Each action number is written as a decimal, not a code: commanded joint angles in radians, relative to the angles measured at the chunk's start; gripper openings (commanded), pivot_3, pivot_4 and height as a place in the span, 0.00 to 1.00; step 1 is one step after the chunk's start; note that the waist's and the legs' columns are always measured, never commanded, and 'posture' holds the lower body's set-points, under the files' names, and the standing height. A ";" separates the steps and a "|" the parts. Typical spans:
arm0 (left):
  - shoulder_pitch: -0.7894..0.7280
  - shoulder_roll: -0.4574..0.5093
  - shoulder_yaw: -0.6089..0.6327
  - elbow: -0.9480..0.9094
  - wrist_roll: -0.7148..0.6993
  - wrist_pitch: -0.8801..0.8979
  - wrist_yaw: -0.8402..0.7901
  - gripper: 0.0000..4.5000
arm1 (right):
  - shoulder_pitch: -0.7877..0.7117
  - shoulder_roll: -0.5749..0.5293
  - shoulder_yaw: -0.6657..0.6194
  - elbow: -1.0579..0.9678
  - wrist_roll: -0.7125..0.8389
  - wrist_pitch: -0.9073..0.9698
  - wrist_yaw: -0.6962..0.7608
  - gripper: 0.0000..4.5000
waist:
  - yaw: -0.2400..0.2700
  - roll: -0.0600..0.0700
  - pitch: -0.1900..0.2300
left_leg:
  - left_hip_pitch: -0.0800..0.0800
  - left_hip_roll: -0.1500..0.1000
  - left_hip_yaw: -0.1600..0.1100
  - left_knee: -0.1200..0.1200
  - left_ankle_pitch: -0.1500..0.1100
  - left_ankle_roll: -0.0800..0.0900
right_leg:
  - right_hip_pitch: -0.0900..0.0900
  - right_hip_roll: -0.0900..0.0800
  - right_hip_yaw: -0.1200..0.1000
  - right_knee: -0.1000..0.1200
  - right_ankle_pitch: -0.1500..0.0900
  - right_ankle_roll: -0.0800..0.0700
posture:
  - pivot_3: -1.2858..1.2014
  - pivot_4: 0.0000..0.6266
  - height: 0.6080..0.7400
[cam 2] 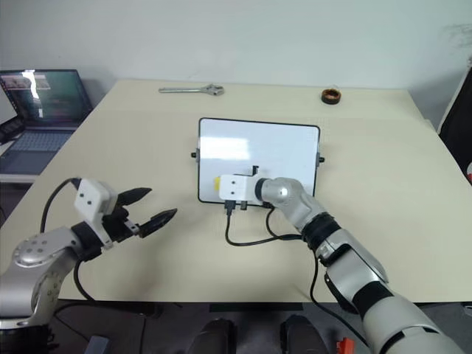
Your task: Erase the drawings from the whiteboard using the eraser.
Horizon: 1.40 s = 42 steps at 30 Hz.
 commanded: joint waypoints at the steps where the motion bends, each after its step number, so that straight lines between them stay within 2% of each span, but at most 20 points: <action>1: -0.012 0.001 0.003 -0.005 0.001 -0.023 -0.007 1.00 | -0.050 -0.014 -0.079 0.055 -0.011 0.057 -0.086 0.25 | 0.003 0.000 0.000 | 0.000 0.000 0.000 0.000 0.000 0.000 | 0.000 0.000 0.000 0.001 0.000 0.000 | 0.52 0.24 1.00; 5: -0.013 -0.002 0.001 -0.002 -0.003 -0.024 -0.007 1.00 | 0.017 -0.049 -0.008 0.023 -0.036 0.048 0.057 0.25 | 0.009 0.000 0.000 | 0.000 0.000 -0.001 0.000 0.000 0.000 | 0.000 0.000 0.000 0.001 0.000 0.000 | 0.52 0.24 1.00; 9: -0.016 -0.006 -0.004 -0.001 -0.004 -0.024 -0.005 1.00 | 0.055 -0.082 0.017 -0.014 -0.057 0.023 0.123 0.25 | 0.008 0.000 0.000 | 0.000 0.000 0.000 0.000 0.000 0.000 | 0.000 -0.001 0.000 0.001 0.000 0.000 | 0.52 0.24 1.00; 11: -0.017 -0.007 -0.007 0.000 -0.003 -0.025 -0.006 1.00 | 0.056 -0.086 -0.002 -0.010 -0.058 0.008 0.089 0.25 | 0.008 0.000 0.000 | 0.001 0.000 0.000 0.000 0.000 0.000 | 0.000 -0.001 0.000 0.001 0.000 0.000 | 0.52 0.24 1.00; 16: -0.022 -0.006 -0.008 0.008 -0.002 -0.029 -0.010 1.00 | -0.006 -0.092 -0.085 0.049 -0.066 0.038 -0.135 0.25 | 0.009 0.000 0.000 | 0.001 0.000 0.000 0.000 0.000 0.000 | 0.000 0.000 0.000 0.002 0.000 0.000 | 0.52 0.24 1.00; 18: -0.020 -0.005 -0.007 0.008 -0.004 -0.029 -0.011 1.00 | -0.002 -0.105 -0.085 0.043 -0.062 0.044 -0.137 0.25 | 0.011 0.000 0.000 | 0.001 0.000 0.000 0.000 0.001 0.000 | 0.000 0.000 0.000 0.002 0.000 0.000 | 0.52 0.24 1.00; 28: -0.015 -0.007 -0.008 0.010 -0.003 -0.031 -0.020 1.00 | 0.151 -0.178 0.054 -0.169 -0.123 0.003 0.134 0.25 | 0.006 -0.001 -0.001 | 0.003 0.000 0.000 0.000 0.001 0.000 | 0.001 -0.001 0.000 0.001 0.000 0.000 | 0.52 0.24 1.00; 31: -0.015 -0.007 -0.008 0.011 -0.004 -0.032 -0.020 1.00 | 0.152 -0.179 0.057 -0.196 -0.152 0.017 0.118 0.25 | 0.005 -0.001 -0.001 | 0.004 0.000 0.001 -0.001 0.001 0.000 | 0.002 0.000 0.001 0.001 0.000 0.000 | 0.52 0.24 1.00; 37: -0.005 -0.014 -0.011 0.002 -0.005 -0.030 -0.015 1.00 | 0.103 -0.111 -0.055 -0.178 -0.132 0.081 -0.067 0.25 | 0.004 0.000 0.000 | 0.004 0.000 0.001 -0.001 0.001 0.000 | 0.002 0.001 0.001 0.001 0.000 0.000 | 0.52 0.24 1.00; 42: -0.003 -0.018 -0.011 0.000 -0.006 -0.030 -0.016 1.00 | 0.130 -0.084 -0.060 -0.186 -0.099 0.107 -0.016 0.25 | 0.008 0.000 0.000 | 0.004 0.000 0.001 -0.001 0.001 0.000 | 0.002 0.001 0.001 0.001 0.000 0.000 | 0.52 0.24 1.00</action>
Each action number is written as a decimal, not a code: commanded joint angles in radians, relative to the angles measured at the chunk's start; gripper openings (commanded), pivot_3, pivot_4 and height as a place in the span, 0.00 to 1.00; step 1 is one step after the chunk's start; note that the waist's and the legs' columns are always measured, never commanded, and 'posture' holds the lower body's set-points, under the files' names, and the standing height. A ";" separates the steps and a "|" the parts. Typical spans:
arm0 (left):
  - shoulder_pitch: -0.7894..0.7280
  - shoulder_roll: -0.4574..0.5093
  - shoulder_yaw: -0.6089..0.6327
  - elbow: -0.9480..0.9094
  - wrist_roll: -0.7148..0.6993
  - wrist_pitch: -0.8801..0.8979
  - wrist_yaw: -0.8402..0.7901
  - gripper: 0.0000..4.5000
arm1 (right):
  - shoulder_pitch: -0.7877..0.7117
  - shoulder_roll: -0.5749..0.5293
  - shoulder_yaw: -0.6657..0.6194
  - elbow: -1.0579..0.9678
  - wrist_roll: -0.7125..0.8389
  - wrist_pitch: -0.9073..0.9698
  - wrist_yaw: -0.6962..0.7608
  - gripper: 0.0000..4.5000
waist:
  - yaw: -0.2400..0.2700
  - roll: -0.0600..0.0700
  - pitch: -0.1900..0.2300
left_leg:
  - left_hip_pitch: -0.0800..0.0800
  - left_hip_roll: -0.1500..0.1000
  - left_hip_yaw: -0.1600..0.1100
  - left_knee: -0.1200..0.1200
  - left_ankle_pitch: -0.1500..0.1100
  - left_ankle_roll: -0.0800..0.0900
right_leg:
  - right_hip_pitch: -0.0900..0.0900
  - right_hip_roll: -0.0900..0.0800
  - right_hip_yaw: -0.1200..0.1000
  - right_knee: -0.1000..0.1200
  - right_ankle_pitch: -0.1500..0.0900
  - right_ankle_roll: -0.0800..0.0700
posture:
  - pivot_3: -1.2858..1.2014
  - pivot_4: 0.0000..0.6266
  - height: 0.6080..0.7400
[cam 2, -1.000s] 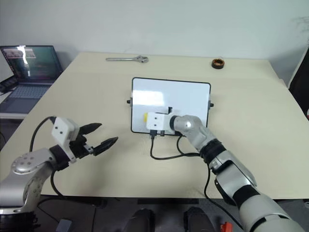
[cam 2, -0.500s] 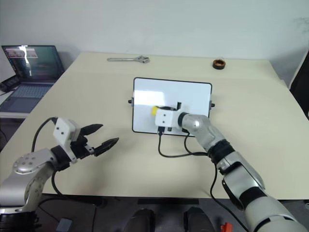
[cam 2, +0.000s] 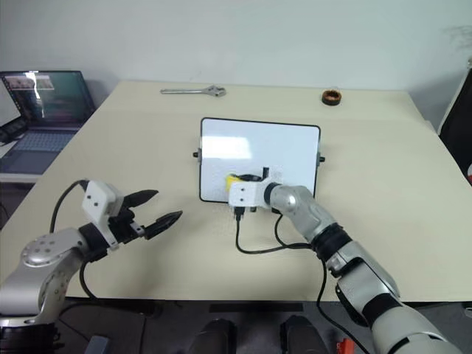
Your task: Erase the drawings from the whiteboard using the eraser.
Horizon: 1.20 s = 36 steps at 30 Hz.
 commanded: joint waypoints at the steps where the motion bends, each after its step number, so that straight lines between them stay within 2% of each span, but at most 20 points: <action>1: 0.002 -0.003 0.009 -0.026 -0.005 -0.013 0.002 1.00 | 0.021 -0.001 -0.040 -0.003 0.022 0.075 0.032 0.25 | -0.001 0.000 0.000 | 0.000 0.000 0.000 0.000 0.000 0.000 | 0.000 0.000 0.000 0.000 0.000 0.000 | 0.52 0.24 1.00; 6: 0.008 -0.014 -0.011 -0.056 -0.010 -0.008 0.001 1.00 | 0.093 0.004 -0.055 -0.117 0.080 0.091 0.106 0.25 | 0.000 0.000 0.000 | 0.000 0.000 0.000 -0.001 0.000 0.000 | 0.000 0.000 0.000 -0.001 0.000 0.000 | 0.52 0.24 1.00; 10: -0.006 -0.008 -0.035 -0.094 -0.024 0.003 -0.015 1.00 | 0.145 0.031 -0.170 -0.342 0.189 0.153 0.089 0.25 | -0.002 0.001 0.001 | -0.007 0.001 -0.001 -0.001 0.000 0.000 | -0.004 0.000 -0.001 -0.003 0.000 0.000 | 0.52 0.24 1.00; 13: -0.084 0.004 -0.104 -0.132 -0.030 0.009 -0.051 1.00 | 0.254 0.015 -0.332 -0.678 0.338 0.358 0.120 0.25 | 0.007 0.001 0.001 | -0.014 0.002 -0.002 -0.001 0.000 0.000 | -0.011 -0.001 -0.002 -0.003 0.000 0.000 | 0.52 0.24 1.00; 15: -0.136 0.003 -0.147 -0.135 -0.026 0.015 -0.070 1.00 | 0.320 -0.004 -0.397 -0.834 0.391 0.482 0.129 0.25 | 0.015 0.001 0.001 | -0.017 0.002 -0.005 -0.001 0.000 -0.001 | -0.010 -0.001 -0.005 -0.005 0.000 0.000 | 0.52 0.24 1.00; 19: -0.232 -0.020 -0.252 -0.081 0.026 0.002 -0.091 1.00 | 0.411 -0.020 -0.518 -1.002 0.441 0.670 0.069 0.25 | 0.009 0.001 0.001 | -0.014 0.000 -0.002 -0.001 -0.001 -0.001 | -0.008 -0.002 -0.002 -0.007 -0.001 0.001 | 0.52 0.24 1.00; 22: -0.384 -0.106 -0.396 0.005 0.076 -0.030 -0.133 1.00 | 0.545 0.001 -0.733 -1.131 0.440 0.812 -0.064 0.25 | 0.019 0.001 0.001 | -0.014 -0.002 -0.002 -0.001 -0.001 -0.001 | -0.008 -0.001 -0.003 -0.006 -0.001 0.001 | 0.52 0.24 1.00; 24: -0.453 -0.143 -0.446 0.063 0.088 -0.038 -0.175 1.00 | 0.589 0.026 -0.783 -1.165 0.462 0.866 -0.107 0.25 | 0.021 0.001 0.001 | -0.015 -0.003 -0.001 -0.001 -0.001 -0.001 | -0.008 0.001 -0.003 -0.006 -0.001 0.001 | 0.52 0.24 1.00; 26: -0.503 -0.163 -0.486 0.120 0.106 -0.053 -0.220 1.00 | 0.611 0.049 -0.812 -1.168 0.474 0.915 -0.151 0.25 | 0.000 0.002 0.002 | -0.014 -0.003 0.001 -0.001 -0.001 -0.001 | -0.009 0.001 -0.001 -0.006 -0.001 0.001 | 0.52 0.24 1.00; 30: -0.601 -0.229 -0.551 0.237 0.131 -0.100 -0.300 1.00 | 0.662 0.040 -0.820 -1.144 0.473 0.972 -0.188 0.25 | -0.024 0.004 0.002 | -0.012 -0.001 0.002 -0.002 -0.001 -0.001 | -0.009 0.003 0.000 -0.005 -0.001 0.001 | 0.52 0.24 1.00; 36: -0.731 -0.337 -0.629 0.379 0.190 -0.183 -0.384 1.00 | 0.653 0.105 -0.865 -1.056 0.516 1.053 -0.265 0.25 | -0.021 0.004 0.002 | -0.014 -0.004 0.002 -0.001 -0.001 -0.001 | -0.009 0.004 0.001 -0.005 -0.001 0.001 | 0.52 0.24 1.00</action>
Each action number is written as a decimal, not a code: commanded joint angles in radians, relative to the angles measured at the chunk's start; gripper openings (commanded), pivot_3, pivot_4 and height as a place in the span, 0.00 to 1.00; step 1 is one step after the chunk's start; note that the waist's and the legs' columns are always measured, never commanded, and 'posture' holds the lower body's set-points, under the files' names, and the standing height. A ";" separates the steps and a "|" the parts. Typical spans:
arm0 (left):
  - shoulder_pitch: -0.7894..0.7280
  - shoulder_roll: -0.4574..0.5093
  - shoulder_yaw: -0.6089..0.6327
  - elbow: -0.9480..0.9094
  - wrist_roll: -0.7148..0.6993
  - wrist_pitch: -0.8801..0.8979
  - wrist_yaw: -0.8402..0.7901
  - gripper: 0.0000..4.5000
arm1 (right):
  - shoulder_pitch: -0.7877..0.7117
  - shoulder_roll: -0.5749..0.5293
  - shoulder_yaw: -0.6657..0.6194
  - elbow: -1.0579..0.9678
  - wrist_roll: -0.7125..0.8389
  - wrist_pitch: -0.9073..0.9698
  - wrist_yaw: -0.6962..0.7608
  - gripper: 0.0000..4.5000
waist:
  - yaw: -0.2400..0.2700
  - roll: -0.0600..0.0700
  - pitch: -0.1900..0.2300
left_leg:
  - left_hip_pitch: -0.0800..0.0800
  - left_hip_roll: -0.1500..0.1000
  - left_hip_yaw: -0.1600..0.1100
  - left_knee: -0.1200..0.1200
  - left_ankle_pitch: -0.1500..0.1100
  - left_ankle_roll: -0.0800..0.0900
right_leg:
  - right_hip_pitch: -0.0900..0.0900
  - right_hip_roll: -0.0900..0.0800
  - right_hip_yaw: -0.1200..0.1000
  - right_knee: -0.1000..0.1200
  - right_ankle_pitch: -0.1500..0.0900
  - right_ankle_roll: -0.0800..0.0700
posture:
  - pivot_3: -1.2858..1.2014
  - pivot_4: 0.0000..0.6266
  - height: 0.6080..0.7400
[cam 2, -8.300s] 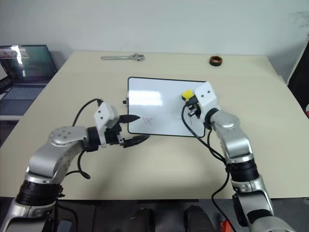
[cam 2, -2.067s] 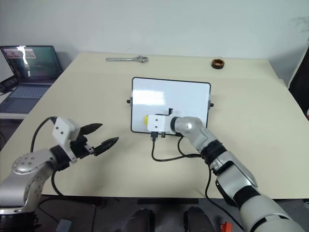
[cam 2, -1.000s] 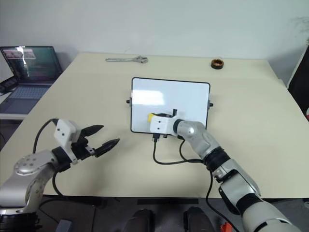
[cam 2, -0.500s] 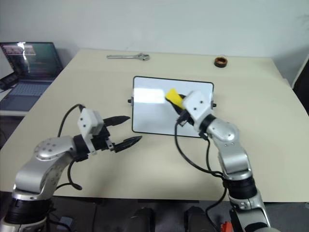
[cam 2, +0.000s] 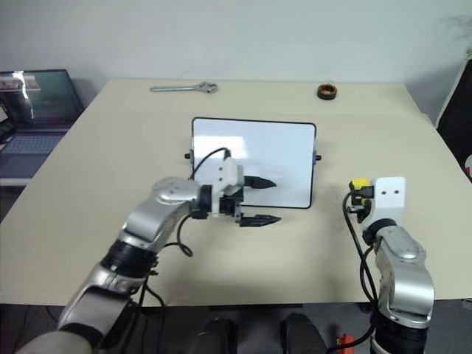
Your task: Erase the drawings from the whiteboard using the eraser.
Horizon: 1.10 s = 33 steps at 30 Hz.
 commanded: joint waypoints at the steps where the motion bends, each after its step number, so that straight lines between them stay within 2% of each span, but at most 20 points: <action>1: -0.055 -0.040 -0.023 0.033 0.028 -0.058 -0.037 1.00 | -0.030 0.017 -0.042 0.029 0.029 -0.002 -0.054 0.25 | 0.000 0.000 0.000 | 0.000 0.000 0.000 0.000 0.000 0.000 | 0.000 0.000 0.000 0.000 0.000 0.000 | 0.52 0.24 1.00; 7: -0.077 -0.094 -0.031 0.051 0.049 -0.072 -0.056 1.00 | -0.072 0.016 -0.044 0.145 0.046 -0.067 -0.105 0.25 | -0.002 0.000 0.000 | 0.000 0.000 0.000 0.000 0.000 0.000 | 0.000 0.000 0.000 0.000 0.000 0.000 | 0.52 0.24 1.00; 15: -0.031 -0.074 -0.019 -0.004 0.046 -0.026 -0.056 1.00 | -0.129 0.013 -0.036 0.290 0.054 -0.185 -0.174 0.25 | -0.004 0.000 0.000 | 0.000 0.000 0.000 0.000 0.000 0.000 | 0.000 0.000 0.001 0.000 0.000 0.000 | 0.52 0.24 1.00; 17: -0.014 -0.069 -0.012 -0.024 0.047 -0.010 -0.041 1.00 | -0.134 0.005 -0.040 0.307 0.058 -0.206 -0.180 0.41 | -0.003 0.000 0.000 | 0.000 0.000 0.000 0.000 0.000 0.000 | 0.000 0.000 0.000 0.000 0.000 0.000 | 0.52 0.24 1.00; 19: 0.012 -0.060 -0.004 -0.054 0.042 0.015 -0.028 1.00 | -0.132 -0.009 -0.034 0.312 0.071 -0.211 -0.166 0.52 | -0.002 0.000 0.000 | 0.000 0.000 0.000 0.000 0.000 0.000 | 0.000 0.000 0.000 0.000 0.000 0.000 | 0.52 0.24 1.00; 25: 0.082 -0.049 -0.015 -0.145 0.034 0.073 0.001 1.00 | -0.128 -0.044 -0.049 0.308 0.111 -0.215 -0.145 0.99 | -0.002 0.000 0.000 | 0.000 0.001 0.000 0.000 0.000 0.000 | 0.000 0.000 0.000 0.000 0.000 0.000 | 0.52 0.24 1.00; 30: 0.121 -0.041 0.029 -0.171 0.050 0.087 0.083 1.00 | -0.127 -0.080 -0.047 0.245 0.167 -0.298 -0.087 0.99 | -0.002 0.000 0.000 | 0.000 0.001 0.000 0.000 0.000 0.000 | 0.000 0.000 0.001 0.000 0.000 0.000 | 0.52 0.24 1.00; 33: 0.192 -0.017 0.121 -0.199 0.045 0.091 0.182 1.00 | -0.106 -0.089 -0.046 0.160 0.226 -0.337 -0.035 0.99 | -0.006 0.001 0.000 | 0.001 0.002 0.000 0.000 0.000 0.000 | 0.000 0.000 0.001 0.000 0.000 0.000 | 0.52 0.24 1.00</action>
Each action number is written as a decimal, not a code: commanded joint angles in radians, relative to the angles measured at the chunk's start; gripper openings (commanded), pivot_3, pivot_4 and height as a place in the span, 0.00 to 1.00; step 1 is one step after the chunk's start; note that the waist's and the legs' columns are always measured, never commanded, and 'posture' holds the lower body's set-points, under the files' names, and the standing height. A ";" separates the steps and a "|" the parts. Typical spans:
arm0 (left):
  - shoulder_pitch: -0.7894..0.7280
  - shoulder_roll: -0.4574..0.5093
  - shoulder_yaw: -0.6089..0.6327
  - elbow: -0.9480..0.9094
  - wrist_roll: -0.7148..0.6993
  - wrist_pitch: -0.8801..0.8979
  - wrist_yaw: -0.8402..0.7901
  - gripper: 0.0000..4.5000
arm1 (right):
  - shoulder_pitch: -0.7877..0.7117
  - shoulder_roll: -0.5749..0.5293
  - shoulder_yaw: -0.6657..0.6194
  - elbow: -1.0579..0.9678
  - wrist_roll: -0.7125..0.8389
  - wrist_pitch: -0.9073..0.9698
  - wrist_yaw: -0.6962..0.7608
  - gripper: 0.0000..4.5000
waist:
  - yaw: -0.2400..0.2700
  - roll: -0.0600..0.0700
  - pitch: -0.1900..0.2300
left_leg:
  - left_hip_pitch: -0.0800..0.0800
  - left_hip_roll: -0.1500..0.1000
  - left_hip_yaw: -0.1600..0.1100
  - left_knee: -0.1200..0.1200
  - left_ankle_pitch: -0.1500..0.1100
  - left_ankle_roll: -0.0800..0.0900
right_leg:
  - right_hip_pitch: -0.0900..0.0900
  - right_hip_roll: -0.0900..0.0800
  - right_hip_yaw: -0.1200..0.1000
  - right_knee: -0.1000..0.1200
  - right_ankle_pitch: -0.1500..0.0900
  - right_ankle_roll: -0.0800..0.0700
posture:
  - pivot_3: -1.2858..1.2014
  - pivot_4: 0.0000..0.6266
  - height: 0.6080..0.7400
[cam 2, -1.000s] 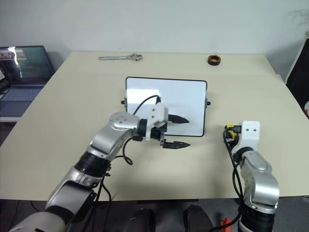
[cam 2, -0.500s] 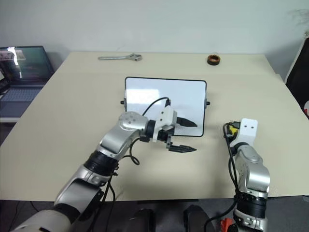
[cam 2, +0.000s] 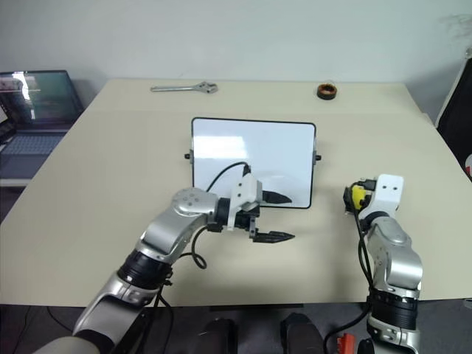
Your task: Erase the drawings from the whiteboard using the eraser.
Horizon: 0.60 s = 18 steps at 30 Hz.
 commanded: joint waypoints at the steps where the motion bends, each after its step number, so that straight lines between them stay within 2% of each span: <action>1: 0.090 0.040 0.149 -0.083 -0.021 0.022 0.121 1.00 | 0.030 -0.007 -0.011 -0.156 0.079 -0.057 0.047 0.99 | -0.002 0.000 0.000 | 0.000 0.000 0.000 0.000 0.000 0.000 | 0.000 0.000 0.000 0.000 0.000 0.000 | 0.52 0.24 1.00; 5: 0.246 0.046 0.307 -0.227 -0.057 0.099 0.284 1.00 | 0.134 -0.033 0.010 -0.232 0.076 -0.115 0.076 0.99 | 0.004 0.000 0.000 | 0.000 0.002 -0.002 0.000 0.000 0.000 | 0.000 -0.001 -0.001 -0.001 0.000 0.000 | 0.52 0.24 1.00; 8: 0.376 0.007 0.402 -0.344 -0.025 0.101 0.450 1.00 | 0.240 -0.031 0.052 -0.219 0.037 -0.262 0.104 0.99 | 0.015 0.000 0.000 | -0.001 0.002 -0.002 0.000 0.000 0.000 | 0.001 -0.005 -0.001 -0.001 -0.001 0.001 | 0.52 0.24 1.00; 11: 0.463 -0.044 0.454 -0.405 0.035 0.066 0.603 1.00 | 0.312 0.007 0.054 -0.188 0.015 -0.385 0.080 0.99 | 0.026 0.000 0.000 | 0.000 0.002 -0.001 0.002 0.000 0.000 | 0.002 -0.005 -0.001 -0.001 -0.001 0.002 | 0.52 0.24 1.00; 14: 0.549 -0.097 0.509 -0.436 0.122 -0.006 0.765 1.00 | 0.453 0.026 0.050 -0.247 0.068 -0.451 0.136 0.99 | 0.031 0.000 0.000 | 0.004 0.001 -0.002 0.002 0.000 0.000 | 0.006 -0.005 -0.001 -0.001 -0.001 0.003 | 0.52 0.24 1.00; 18: 0.642 -0.147 0.522 -0.435 0.184 -0.069 0.873 1.00 | 0.594 0.039 0.064 -0.307 0.093 -0.487 0.154 0.99 | 0.029 0.000 -0.001 | 0.004 0.002 -0.002 0.001 0.000 0.000 | 0.006 -0.006 -0.001 -0.002 -0.001 0.002 | 0.52 0.24 1.00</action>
